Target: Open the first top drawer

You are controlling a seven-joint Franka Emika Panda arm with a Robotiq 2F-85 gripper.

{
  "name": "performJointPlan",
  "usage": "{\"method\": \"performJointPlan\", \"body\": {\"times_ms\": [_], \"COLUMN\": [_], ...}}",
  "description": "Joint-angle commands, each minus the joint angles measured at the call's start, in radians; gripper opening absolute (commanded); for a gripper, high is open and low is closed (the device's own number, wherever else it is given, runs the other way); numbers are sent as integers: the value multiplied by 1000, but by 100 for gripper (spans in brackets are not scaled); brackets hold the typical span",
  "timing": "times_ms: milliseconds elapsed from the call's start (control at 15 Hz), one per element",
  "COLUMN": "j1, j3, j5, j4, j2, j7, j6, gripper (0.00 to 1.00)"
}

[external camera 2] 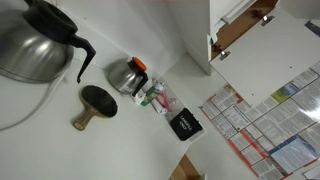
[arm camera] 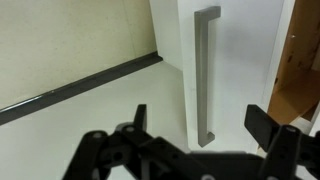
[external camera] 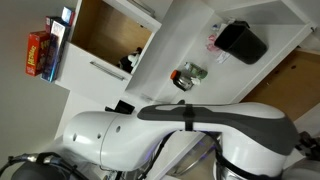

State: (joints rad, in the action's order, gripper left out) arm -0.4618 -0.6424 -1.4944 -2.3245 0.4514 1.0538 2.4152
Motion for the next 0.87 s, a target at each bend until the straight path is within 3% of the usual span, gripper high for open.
{"method": "performJointPlan", "body": {"times_ms": [0, 267, 533, 600, 800], "j1": [66, 73, 51, 65, 65], "j3": [-18, 3, 32, 10, 10], "j5": [129, 329, 506, 444, 453], "j4": [-116, -188, -237, -182, -187], "j2": [-188, -335, -442, -353, -365], "j7": [-14, -67, -142, -104, -111], "j6": [177, 288, 309, 275, 275], "gripper": [100, 100, 100, 100, 100]}}
